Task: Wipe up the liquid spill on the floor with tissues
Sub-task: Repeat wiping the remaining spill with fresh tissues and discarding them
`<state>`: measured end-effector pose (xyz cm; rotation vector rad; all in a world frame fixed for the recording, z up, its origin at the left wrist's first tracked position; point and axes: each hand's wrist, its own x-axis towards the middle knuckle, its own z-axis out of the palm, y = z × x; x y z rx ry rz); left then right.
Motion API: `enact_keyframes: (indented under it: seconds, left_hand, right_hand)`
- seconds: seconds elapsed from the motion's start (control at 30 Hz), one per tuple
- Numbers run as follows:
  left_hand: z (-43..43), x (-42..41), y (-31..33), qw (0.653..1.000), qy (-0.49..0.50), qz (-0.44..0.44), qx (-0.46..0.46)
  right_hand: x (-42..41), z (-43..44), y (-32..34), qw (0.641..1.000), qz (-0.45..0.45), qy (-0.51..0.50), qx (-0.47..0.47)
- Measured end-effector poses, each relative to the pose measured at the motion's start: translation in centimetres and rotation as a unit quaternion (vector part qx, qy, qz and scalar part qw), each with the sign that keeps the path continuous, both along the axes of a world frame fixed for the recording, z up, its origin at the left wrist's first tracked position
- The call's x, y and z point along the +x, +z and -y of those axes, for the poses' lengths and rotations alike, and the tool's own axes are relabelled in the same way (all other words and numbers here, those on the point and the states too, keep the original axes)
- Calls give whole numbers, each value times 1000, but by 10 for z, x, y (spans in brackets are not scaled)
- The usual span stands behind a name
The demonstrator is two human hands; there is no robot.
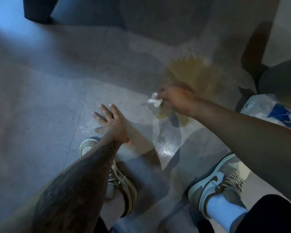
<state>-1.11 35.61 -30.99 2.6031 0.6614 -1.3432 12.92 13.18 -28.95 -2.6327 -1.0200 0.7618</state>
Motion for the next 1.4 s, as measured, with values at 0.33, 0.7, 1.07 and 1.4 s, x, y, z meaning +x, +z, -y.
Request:
enact_keyframes:
  seconds: [0.33,0.7,1.07,1.4]
  left_hand:
    - [-2,-1,-3,1000,1,-1,0]
    - [-2,-1,0,1000,9,6,-10]
    - [-1,-1,1,1000,12,1,-13]
    - [0,1,4,1000,10,-4,-7]
  right_hand:
    - [-20,-27,-6,997,-20,41,-66]
    - [-62,14,8,818,-329,-442,164]
    - [-114,33,-5,893,-38,-436,101]
    - [-89,-8,-23,947,29,-320,10]
